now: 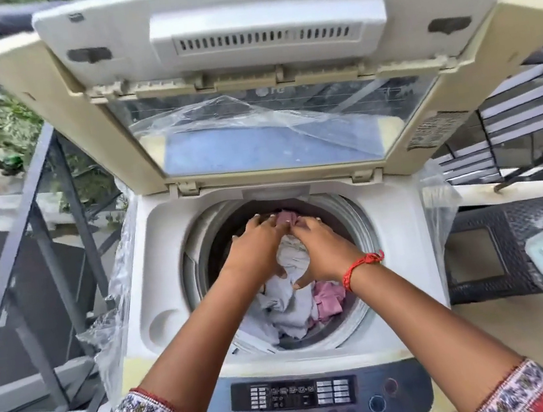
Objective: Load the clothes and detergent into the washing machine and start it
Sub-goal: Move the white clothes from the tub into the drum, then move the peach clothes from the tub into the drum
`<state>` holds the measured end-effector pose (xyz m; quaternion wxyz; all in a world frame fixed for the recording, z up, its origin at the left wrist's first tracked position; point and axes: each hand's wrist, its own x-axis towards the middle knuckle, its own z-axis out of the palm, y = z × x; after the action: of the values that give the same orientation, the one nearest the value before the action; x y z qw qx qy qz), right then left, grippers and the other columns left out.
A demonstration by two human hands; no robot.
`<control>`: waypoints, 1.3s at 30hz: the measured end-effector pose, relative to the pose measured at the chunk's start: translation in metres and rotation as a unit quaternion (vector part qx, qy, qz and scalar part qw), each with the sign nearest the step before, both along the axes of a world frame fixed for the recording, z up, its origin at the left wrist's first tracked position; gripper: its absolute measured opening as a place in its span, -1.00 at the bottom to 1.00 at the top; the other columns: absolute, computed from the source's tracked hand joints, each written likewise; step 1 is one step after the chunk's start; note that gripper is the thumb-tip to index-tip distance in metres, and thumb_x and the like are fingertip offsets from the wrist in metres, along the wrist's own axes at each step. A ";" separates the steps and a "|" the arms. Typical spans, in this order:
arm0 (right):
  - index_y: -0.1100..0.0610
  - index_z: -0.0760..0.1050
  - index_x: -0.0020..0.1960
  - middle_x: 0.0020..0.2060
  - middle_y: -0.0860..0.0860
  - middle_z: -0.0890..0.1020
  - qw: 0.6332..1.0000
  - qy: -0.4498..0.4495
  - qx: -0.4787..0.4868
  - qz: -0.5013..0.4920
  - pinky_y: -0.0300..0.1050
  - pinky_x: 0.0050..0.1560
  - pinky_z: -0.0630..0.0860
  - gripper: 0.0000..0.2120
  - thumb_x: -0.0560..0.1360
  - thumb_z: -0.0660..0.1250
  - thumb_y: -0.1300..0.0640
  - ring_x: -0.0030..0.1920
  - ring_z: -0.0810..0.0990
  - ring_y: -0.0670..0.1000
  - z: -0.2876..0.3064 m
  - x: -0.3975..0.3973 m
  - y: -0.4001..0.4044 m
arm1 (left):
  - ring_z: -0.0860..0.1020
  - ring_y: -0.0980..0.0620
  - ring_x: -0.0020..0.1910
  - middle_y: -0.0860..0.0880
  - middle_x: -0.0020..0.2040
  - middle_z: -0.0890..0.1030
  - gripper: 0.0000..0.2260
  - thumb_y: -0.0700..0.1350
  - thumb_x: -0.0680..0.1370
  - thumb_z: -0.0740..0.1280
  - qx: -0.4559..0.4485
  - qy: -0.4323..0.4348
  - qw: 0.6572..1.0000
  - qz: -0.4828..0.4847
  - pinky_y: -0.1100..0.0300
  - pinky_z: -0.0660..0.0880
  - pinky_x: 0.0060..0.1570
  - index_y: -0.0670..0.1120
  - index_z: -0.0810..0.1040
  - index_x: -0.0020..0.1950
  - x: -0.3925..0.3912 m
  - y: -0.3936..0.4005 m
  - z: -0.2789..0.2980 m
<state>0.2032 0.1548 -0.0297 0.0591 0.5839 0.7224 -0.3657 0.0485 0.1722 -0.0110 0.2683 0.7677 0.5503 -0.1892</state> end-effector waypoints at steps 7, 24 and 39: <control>-0.05 0.18 0.53 0.50 0.05 0.20 0.999 0.004 0.008 -0.031 0.05 0.42 0.35 0.05 0.18 0.66 -0.04 0.49 0.24 0.14 0.010 0.034 -0.026 | 0.11 -0.11 0.53 0.00 0.51 0.28 -0.20 -0.02 0.38 0.54 0.018 -0.008 0.999 -0.026 -0.23 0.45 0.24 0.10 0.21 0.52 0.023 -0.013 0.011; 0.10 0.44 0.38 0.33 0.14 0.43 0.876 -0.013 0.157 -0.456 -0.19 0.35 0.28 -0.18 0.19 0.66 0.03 0.35 0.42 0.09 0.080 0.162 -0.250 | 0.43 -0.13 0.30 -0.02 0.29 0.54 -0.60 0.00 0.52 0.38 0.153 -0.232 0.928 -0.246 -0.06 0.50 0.16 0.00 0.46 0.35 0.171 -0.128 0.069; 0.03 0.34 0.45 0.38 0.18 0.38 0.783 -0.008 0.007 -0.623 -0.09 0.35 0.34 -0.08 0.18 0.65 -0.06 0.38 0.40 0.15 -0.002 0.261 -0.477 | 0.43 -0.15 0.27 -0.08 0.25 0.54 -0.66 0.00 0.55 0.21 0.044 -0.117 0.899 -0.419 -0.02 0.47 0.16 0.01 0.45 0.32 0.346 -0.319 -0.018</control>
<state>0.4638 -0.3223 -0.0314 -0.1795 0.9101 0.2039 -0.3130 0.3948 -0.1470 -0.0289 0.1922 0.9551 0.1499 -0.1686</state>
